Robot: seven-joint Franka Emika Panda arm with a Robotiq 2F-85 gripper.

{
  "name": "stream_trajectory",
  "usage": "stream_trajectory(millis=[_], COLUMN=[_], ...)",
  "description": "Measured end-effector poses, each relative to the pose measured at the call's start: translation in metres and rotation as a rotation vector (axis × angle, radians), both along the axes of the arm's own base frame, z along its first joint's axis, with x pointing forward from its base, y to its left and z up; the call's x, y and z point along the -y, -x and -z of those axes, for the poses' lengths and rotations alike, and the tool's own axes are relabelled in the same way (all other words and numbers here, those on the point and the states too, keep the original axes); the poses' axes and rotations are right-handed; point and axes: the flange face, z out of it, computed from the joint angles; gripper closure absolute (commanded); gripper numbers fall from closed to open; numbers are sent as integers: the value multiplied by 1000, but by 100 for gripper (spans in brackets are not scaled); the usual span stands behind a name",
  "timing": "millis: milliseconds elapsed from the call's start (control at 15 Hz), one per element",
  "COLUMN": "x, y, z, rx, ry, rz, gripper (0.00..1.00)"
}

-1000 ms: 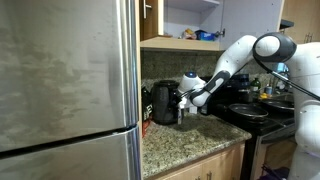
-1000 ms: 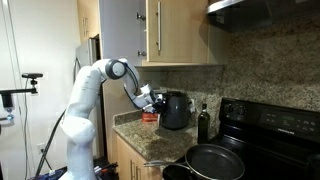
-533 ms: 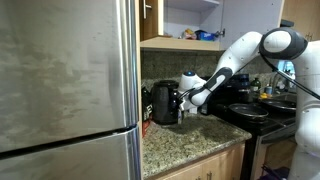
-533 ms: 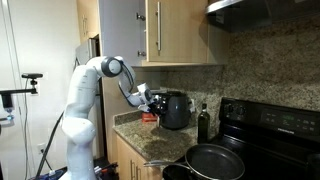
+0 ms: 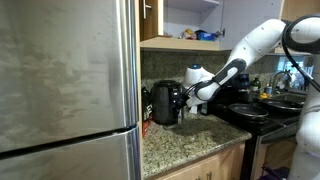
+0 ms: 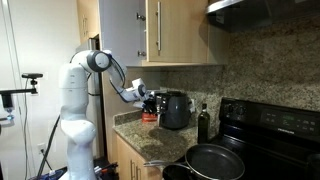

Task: Close the air fryer door then open the air fryer door

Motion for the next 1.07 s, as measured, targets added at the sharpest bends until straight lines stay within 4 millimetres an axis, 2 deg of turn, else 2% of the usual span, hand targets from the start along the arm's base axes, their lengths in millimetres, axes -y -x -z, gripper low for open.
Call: stream_trajectory(millis=[200,600,1067], x=[3,28,19], y=[-6,-36,-49], z=[1,4,20], rx=[14,89,89], ry=[-13,-144,-179], rz=[33,108,47], gripper=[0,0,0])
